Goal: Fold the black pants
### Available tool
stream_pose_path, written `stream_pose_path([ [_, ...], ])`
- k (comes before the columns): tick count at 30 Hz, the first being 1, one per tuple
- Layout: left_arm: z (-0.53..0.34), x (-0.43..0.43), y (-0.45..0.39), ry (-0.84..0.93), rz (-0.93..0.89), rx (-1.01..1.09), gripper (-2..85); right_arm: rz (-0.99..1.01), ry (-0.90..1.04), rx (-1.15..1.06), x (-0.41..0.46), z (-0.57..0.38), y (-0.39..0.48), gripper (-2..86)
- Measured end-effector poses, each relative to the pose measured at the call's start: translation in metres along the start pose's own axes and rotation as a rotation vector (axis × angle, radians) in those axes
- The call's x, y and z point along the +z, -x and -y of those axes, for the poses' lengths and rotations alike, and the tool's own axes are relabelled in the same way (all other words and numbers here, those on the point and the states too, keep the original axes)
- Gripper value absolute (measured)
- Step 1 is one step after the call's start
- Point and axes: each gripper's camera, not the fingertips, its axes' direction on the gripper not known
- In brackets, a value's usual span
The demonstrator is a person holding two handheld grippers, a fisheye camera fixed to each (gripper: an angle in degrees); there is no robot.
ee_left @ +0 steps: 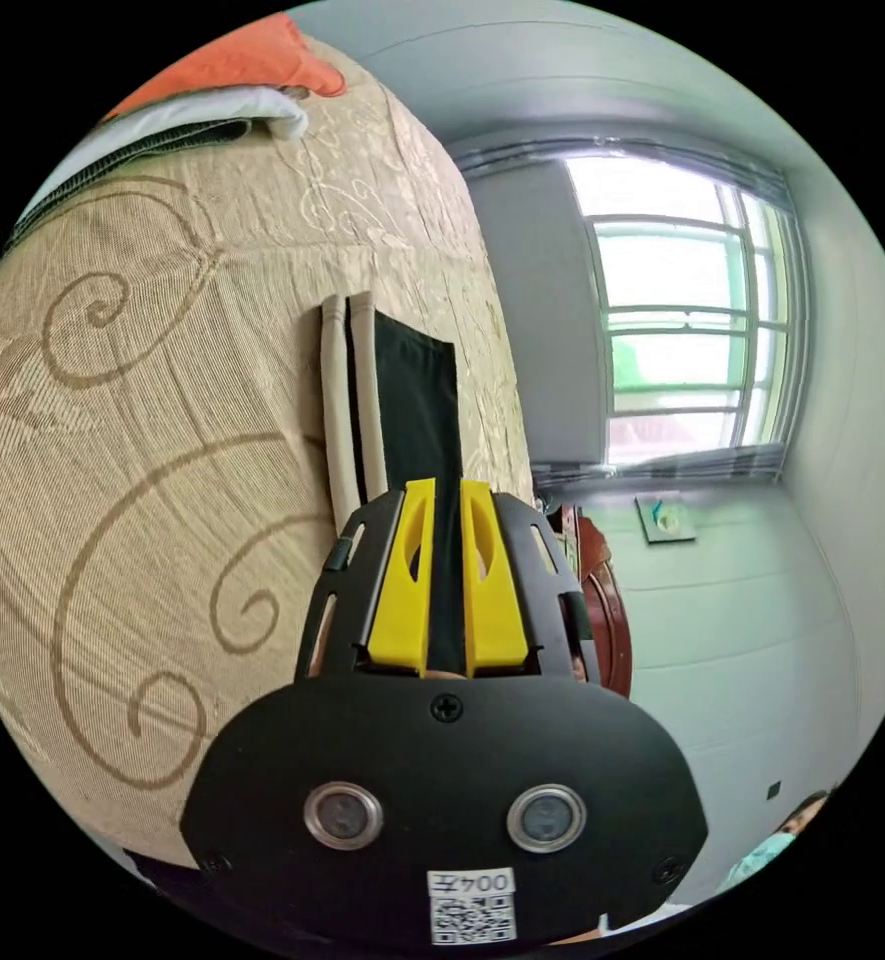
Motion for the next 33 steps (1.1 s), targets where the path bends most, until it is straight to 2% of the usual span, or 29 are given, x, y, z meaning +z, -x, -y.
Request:
stream_pose_path([
  [7,0.068,0.012,-0.002,-0.021,0.209,-0.014,8.0,-0.158,0.007,-0.091,0.031,-0.005,0.036,5.1],
  [11,0.089,0.017,-0.006,-0.023,0.118,-0.022,8.2,-0.208,0.007,-0.127,0.043,0.002,0.064,5.4],
  [16,0.116,0.026,-0.027,0.030,0.256,0.039,7.8,-0.216,0.017,-0.126,0.052,0.015,0.093,6.0],
  [21,0.129,0.015,-0.043,0.004,0.313,0.056,6.9,-0.273,0.019,-0.392,0.068,0.041,0.202,8.5],
  [24,0.139,0.014,-0.047,0.020,0.283,0.055,6.3,-0.290,0.046,-0.571,0.103,0.058,0.269,8.8],
  [29,0.151,0.009,-0.047,0.025,0.247,0.020,3.1,-0.284,0.102,-0.721,0.157,0.082,0.341,8.8],
  [33,0.160,0.001,-0.053,0.026,0.233,0.035,1.4,-0.374,0.156,-0.784,0.191,0.090,0.374,7.4],
])
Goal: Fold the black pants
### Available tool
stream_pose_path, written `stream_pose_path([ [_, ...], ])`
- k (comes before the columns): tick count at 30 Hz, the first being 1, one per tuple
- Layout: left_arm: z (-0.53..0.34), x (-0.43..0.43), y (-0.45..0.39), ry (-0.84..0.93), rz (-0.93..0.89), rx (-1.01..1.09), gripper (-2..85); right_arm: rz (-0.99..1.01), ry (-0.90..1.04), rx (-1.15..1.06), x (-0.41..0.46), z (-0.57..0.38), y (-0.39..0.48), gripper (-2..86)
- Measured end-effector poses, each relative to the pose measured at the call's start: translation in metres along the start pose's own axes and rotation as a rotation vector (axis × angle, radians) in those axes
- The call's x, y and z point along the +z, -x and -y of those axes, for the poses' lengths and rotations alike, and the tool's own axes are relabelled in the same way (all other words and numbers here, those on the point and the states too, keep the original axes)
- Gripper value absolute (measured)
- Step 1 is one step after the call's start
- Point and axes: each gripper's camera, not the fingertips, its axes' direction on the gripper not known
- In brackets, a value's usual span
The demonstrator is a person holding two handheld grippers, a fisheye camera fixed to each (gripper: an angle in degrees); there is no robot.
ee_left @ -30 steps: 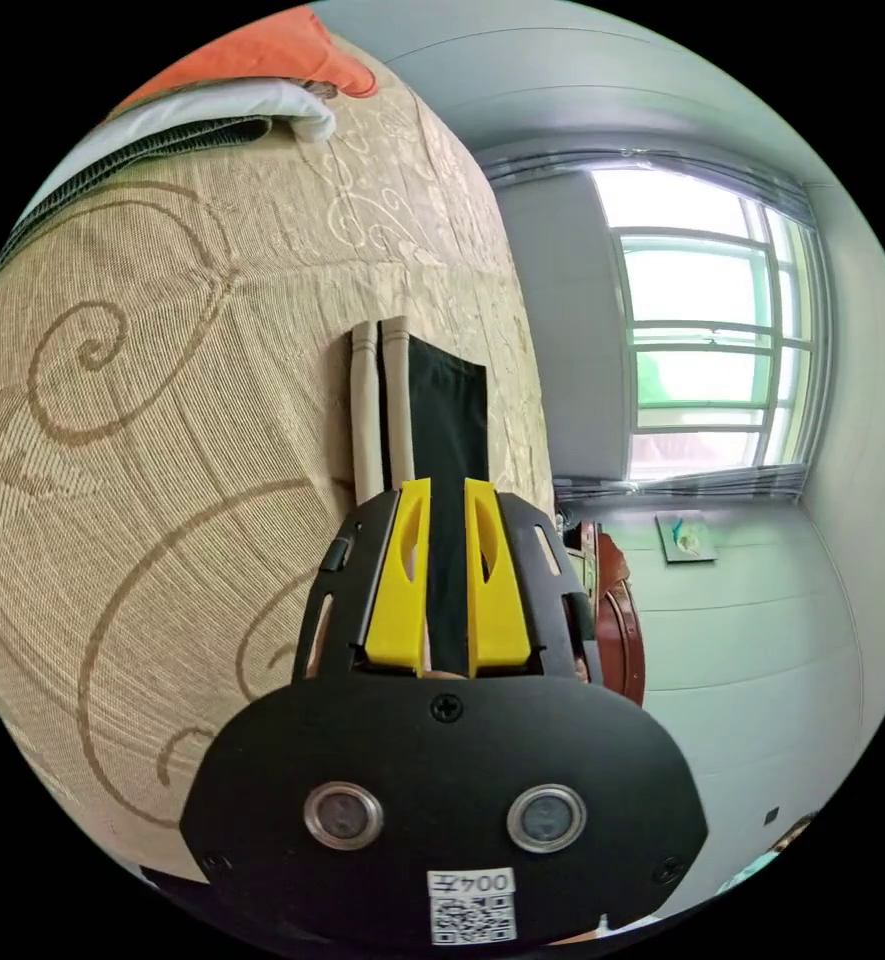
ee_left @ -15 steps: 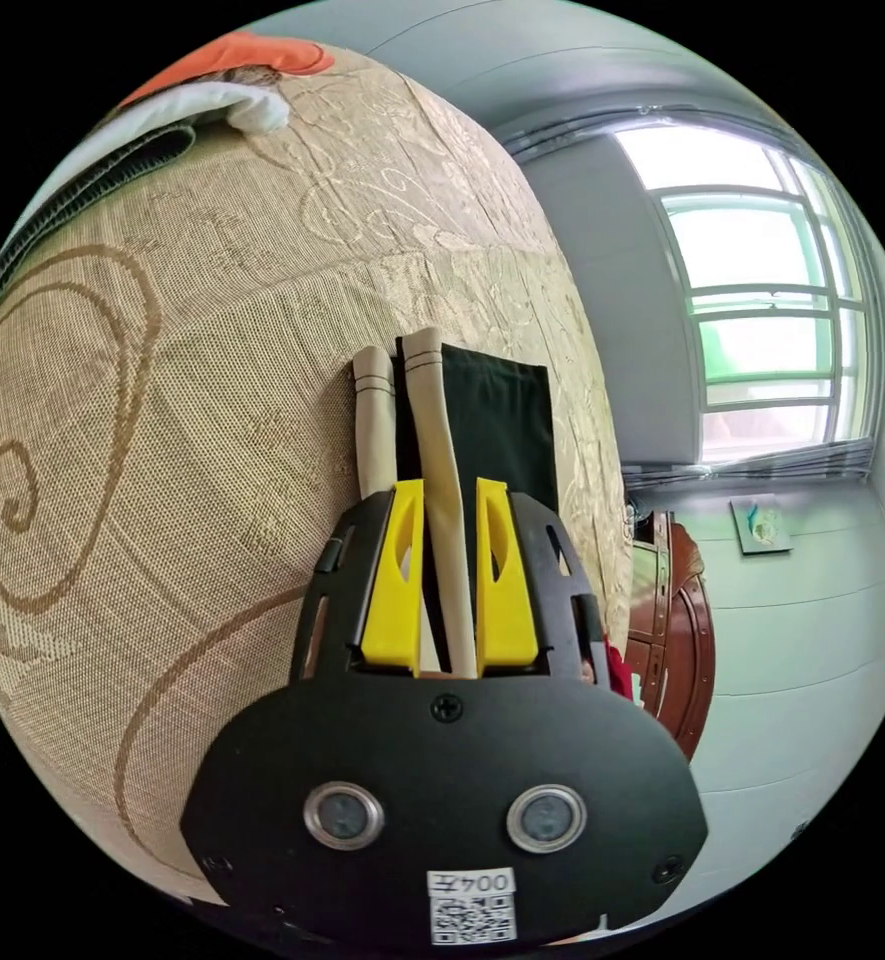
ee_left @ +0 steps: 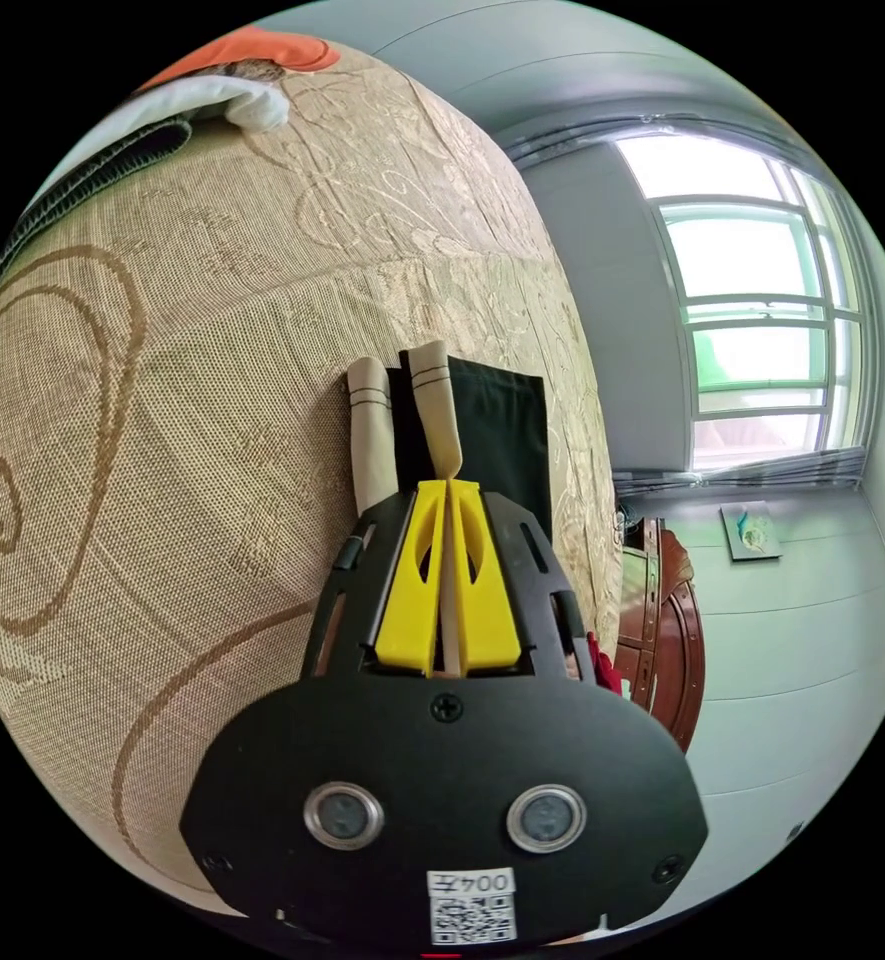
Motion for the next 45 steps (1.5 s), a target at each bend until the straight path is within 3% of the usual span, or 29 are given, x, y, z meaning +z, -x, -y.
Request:
stream_pose_path([
  [8,0.010,-0.018,-0.006,0.006,-0.025,0.010,0.7,0.071,0.051,-0.027,0.014,0.032,0.010,7.8],
  [13,0.015,-0.032,-0.013,0.006,-0.037,0.024,0.6,0.045,0.000,-0.002,0.011,0.041,0.011,3.2],
  [21,0.021,-0.049,-0.025,0.011,-0.053,0.053,0.6,0.207,-0.007,0.068,0.023,0.051,-0.005,4.1],
  [33,0.022,-0.063,-0.016,0.013,-0.092,0.029,0.5,0.175,-0.031,0.091,0.038,0.055,-0.013,0.0],
  [45,0.017,-0.076,0.016,0.020,-0.087,0.012,0.3,0.290,0.048,0.045,0.091,0.036,-0.007,3.2],
])
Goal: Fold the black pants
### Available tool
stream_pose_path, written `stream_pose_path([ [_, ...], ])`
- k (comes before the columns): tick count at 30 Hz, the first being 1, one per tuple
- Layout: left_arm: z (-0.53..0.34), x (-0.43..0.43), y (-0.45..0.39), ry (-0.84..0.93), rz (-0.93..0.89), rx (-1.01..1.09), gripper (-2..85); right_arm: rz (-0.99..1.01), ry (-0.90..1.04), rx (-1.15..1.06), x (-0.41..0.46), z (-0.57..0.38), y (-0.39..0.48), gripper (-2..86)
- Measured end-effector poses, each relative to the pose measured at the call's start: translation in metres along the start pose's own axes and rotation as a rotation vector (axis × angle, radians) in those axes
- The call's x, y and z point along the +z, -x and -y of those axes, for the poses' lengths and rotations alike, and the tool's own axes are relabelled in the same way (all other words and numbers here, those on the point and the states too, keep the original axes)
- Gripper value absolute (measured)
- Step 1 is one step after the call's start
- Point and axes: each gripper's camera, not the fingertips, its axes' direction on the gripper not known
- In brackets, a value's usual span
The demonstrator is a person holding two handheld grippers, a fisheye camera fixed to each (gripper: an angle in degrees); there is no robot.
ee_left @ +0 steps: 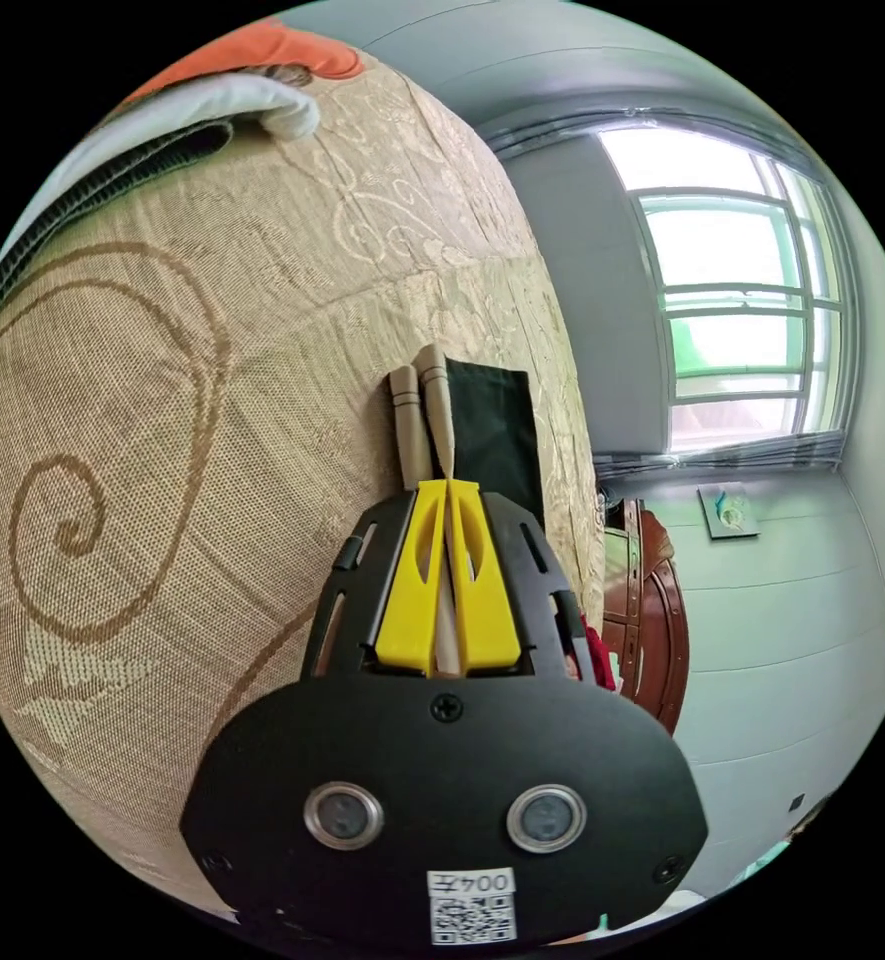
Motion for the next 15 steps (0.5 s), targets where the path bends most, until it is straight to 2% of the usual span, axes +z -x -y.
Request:
stream_pose_path([
  [8,0.007,-0.029,0.005,-0.091,-0.031,0.018,2.3,0.168,-0.074,0.075,0.011,-0.028,-0.038,5.3],
  [12,0.011,-0.016,0.015,-0.040,0.060,-0.031,9.5,0.254,-0.191,0.118,0.010,-0.042,-0.058,4.3],
  [15,0.011,-0.008,0.024,-0.053,-0.040,-0.074,12.6,0.265,-0.237,0.121,0.013,-0.055,-0.066,1.7],
])
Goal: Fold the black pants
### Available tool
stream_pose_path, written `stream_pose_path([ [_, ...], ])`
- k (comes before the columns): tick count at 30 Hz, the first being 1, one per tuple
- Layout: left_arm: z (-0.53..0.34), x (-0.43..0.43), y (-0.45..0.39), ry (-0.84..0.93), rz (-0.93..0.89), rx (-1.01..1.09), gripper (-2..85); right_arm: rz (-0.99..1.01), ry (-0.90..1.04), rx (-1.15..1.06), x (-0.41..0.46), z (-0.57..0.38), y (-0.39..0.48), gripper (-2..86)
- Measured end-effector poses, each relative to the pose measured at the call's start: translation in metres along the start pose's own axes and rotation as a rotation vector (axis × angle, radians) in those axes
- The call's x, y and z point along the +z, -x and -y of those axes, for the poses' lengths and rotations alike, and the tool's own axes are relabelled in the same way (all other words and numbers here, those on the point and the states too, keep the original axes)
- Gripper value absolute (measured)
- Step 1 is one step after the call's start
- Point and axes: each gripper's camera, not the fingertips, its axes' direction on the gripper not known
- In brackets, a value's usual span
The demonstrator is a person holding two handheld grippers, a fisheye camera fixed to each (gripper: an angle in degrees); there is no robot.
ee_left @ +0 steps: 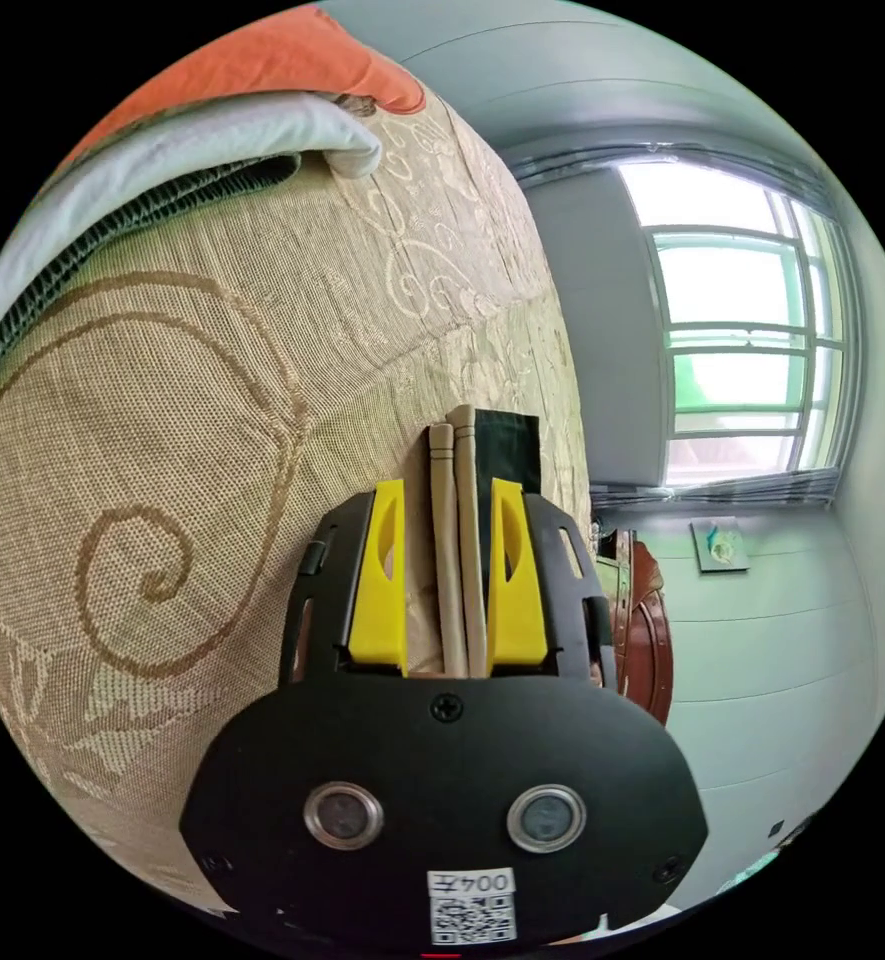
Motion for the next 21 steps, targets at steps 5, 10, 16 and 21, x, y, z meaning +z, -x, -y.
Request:
stream_pose_path([
  [5,-0.003,0.014,0.008,-0.004,-0.095,-0.027,14.2,0.018,-0.037,0.003,-0.003,-0.027,-0.013,-0.5],
  [10,-0.016,0.035,0.020,-0.021,-0.208,-0.032,14.0,0.029,-0.047,-0.002,-0.005,-0.053,-0.026,-0.7],
  [16,-0.029,0.061,0.025,-0.033,-0.204,-0.014,11.9,0.046,-0.068,0.014,-0.014,-0.089,-0.046,-0.7],
  [21,-0.039,0.084,0.027,-0.034,-0.147,-0.006,6.5,0.069,-0.097,0.059,-0.026,-0.127,-0.069,-0.7],
])
